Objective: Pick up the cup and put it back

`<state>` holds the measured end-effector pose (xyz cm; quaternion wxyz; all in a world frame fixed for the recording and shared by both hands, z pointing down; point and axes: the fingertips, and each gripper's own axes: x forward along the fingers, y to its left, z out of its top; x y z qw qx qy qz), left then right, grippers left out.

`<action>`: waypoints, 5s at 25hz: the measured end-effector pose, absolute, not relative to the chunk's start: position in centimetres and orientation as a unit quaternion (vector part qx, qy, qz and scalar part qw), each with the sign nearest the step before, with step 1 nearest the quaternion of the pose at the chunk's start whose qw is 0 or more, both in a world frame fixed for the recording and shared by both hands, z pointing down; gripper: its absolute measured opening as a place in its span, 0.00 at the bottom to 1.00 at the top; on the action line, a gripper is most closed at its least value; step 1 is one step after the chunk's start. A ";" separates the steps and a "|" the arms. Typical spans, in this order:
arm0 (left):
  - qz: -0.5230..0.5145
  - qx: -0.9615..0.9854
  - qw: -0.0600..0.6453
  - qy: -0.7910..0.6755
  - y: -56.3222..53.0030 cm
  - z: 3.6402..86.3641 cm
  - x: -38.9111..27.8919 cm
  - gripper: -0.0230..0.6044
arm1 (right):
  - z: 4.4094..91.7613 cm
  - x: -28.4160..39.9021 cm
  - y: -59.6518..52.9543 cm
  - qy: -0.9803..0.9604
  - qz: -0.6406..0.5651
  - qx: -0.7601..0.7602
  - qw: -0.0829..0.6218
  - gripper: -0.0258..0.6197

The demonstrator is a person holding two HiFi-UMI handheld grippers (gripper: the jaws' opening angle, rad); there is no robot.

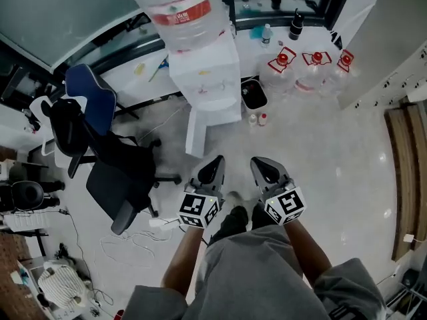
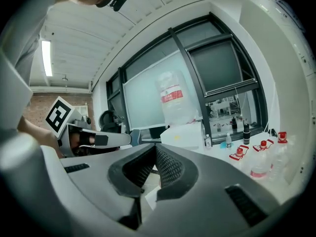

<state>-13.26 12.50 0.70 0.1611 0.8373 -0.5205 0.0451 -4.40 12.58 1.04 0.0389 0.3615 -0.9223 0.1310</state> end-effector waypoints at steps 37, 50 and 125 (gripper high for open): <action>0.079 0.870 0.101 -0.476 -13.6 37.0 -11.1 0.05 | 37.3 -4.1 -13.9 -0.920 0.087 0.377 0.056 0.06; 0.081 0.872 0.075 -0.476 -15.6 55.3 -12.0 0.05 | 54.7 -4.0 -16.1 -0.925 0.076 0.371 0.037 0.06; 0.099 0.782 0.113 -0.605 -29.3 77.6 -18.6 0.45 | 70.4 -2.8 -16.8 -0.915 0.152 0.373 0.005 0.06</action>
